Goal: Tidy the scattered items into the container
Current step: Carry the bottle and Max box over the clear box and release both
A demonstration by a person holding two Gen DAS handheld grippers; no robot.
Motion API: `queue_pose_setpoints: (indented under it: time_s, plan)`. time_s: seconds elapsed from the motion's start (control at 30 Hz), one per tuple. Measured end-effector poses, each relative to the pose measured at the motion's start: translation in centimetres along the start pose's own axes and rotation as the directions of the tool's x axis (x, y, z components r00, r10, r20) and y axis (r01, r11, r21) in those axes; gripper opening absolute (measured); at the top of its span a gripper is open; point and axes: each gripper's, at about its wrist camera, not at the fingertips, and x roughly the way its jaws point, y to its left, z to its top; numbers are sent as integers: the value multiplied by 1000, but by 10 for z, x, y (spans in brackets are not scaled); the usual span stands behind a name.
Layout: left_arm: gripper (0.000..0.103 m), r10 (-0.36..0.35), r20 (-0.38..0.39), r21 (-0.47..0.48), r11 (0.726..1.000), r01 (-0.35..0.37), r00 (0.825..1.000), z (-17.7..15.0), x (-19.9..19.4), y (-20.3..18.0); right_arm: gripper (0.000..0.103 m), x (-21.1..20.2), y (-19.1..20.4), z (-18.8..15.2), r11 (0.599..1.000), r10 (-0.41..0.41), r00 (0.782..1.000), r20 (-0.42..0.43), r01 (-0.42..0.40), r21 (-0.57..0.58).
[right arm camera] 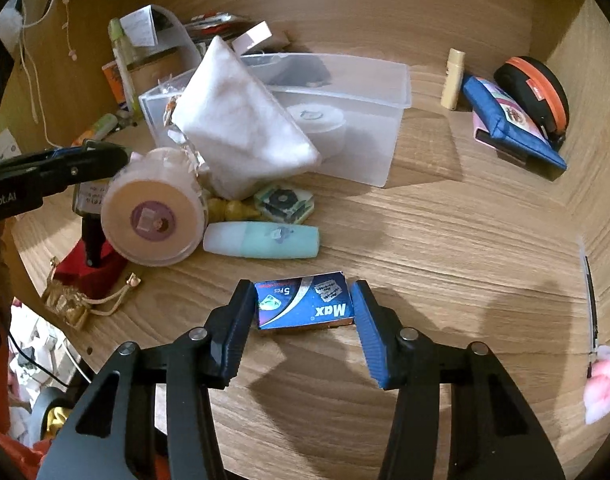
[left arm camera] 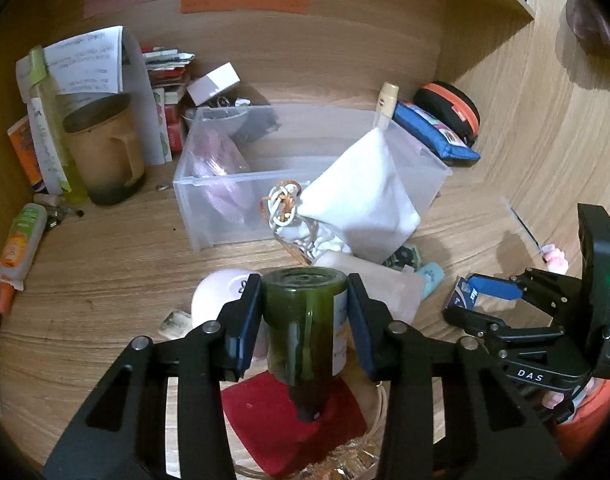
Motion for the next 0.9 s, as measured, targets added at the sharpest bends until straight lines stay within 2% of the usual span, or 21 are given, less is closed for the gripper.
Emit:
queue_pose_setpoints:
  time_s: [0.43,0.67,0.9]
  plan:
    - [41,9,114,-24,1000,-6,993,20,-38,6,46,-33,-5,29,1000,1,992,125,-4,21]
    - [41,23,191,-40,999,-15,981,41,-57,8,46,-53,-7,58,1000,-14,978,208,12,13]
    - [41,48,266,-18,999,-45,963,66,-75,13,46,-66,-11,83,1000,-17,964,266,16,4]
